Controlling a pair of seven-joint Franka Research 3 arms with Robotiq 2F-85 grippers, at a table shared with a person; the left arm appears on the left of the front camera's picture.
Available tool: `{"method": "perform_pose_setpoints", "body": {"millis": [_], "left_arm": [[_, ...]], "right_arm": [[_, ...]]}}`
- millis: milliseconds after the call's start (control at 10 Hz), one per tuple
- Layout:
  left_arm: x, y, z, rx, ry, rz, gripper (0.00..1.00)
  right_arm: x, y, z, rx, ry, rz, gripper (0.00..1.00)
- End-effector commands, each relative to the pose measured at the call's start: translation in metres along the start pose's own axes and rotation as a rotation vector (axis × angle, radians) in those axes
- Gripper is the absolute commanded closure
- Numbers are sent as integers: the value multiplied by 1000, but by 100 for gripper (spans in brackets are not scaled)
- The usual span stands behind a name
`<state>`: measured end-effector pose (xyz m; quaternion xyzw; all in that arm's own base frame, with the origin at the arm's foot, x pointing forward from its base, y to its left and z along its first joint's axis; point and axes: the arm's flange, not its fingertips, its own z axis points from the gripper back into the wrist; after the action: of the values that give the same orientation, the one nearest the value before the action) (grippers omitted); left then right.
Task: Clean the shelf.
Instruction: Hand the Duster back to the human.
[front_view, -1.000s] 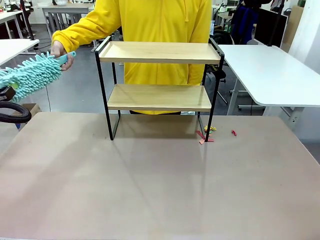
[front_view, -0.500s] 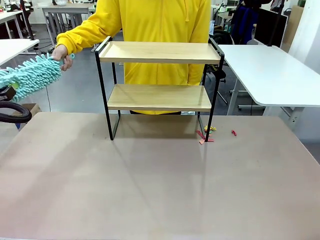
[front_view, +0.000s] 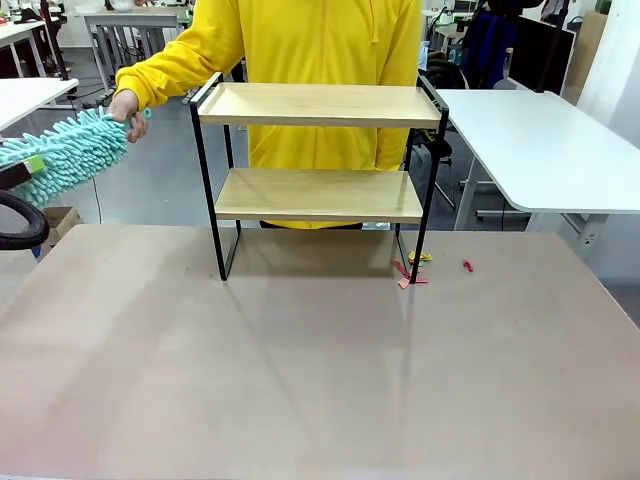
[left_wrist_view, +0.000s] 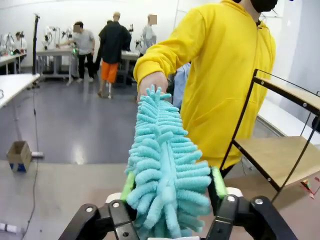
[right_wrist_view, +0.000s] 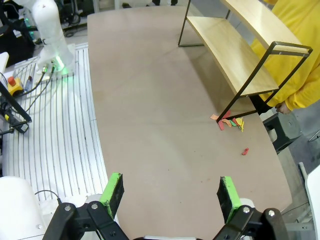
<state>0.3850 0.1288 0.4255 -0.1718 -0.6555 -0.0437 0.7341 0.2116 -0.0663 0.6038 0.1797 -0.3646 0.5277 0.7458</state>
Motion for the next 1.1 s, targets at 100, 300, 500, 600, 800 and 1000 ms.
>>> {"method": "perform_pose_setpoints", "body": {"millis": [100,300,500,600,800,1000], "left_arm": [[60,-24,40,-22,69,109,0],[136,-29,71,-7,-35,185,0],[174,-14,89,37,-125,257,0],[192,2,97,18,-133,326,0],[209,31,107,20,-155,428,0],[208,48,111,16,-178,474,0]], "right_arm": [[1,0,2,6,-14,11,0],[1,0,2,6,-14,11,0],[1,0,2,6,-14,11,0],[1,0,2,6,-14,11,0],[1,0,2,6,-14,11,0],[1,0,2,6,-14,11,0]]}}
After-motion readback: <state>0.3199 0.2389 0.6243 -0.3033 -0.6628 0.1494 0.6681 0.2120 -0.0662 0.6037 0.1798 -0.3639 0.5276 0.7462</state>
